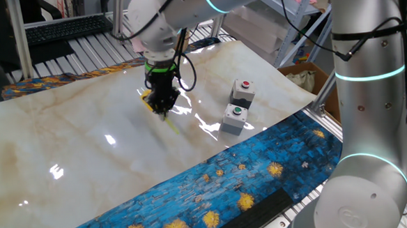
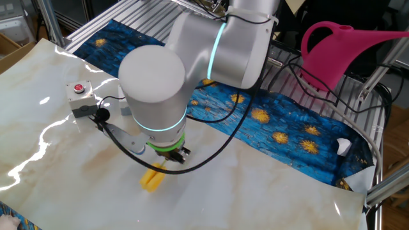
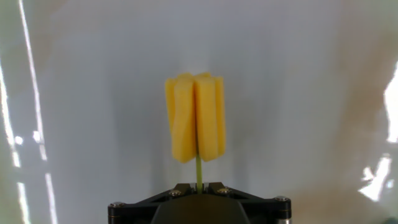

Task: Scrub the table with a brush

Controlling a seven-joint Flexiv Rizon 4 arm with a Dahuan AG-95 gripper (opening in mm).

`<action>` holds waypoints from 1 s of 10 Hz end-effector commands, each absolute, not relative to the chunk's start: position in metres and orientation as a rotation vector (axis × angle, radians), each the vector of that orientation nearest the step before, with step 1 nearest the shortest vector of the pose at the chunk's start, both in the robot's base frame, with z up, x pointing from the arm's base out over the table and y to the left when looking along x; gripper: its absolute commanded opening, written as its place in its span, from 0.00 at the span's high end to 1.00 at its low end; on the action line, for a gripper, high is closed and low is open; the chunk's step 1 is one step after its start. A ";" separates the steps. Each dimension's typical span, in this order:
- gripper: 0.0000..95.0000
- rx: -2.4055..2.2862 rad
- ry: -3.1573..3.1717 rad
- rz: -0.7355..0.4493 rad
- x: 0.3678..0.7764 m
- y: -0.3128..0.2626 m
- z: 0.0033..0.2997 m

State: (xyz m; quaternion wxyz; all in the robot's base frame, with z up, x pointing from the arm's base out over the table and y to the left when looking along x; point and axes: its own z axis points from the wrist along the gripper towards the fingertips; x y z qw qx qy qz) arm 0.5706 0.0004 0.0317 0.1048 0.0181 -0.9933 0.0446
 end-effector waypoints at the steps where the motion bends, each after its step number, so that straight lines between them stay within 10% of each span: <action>1: 1.00 0.128 -2.927 0.176 0.565 -0.035 0.028; 10: 1.00 0.008 -2.902 0.307 0.560 -0.005 0.003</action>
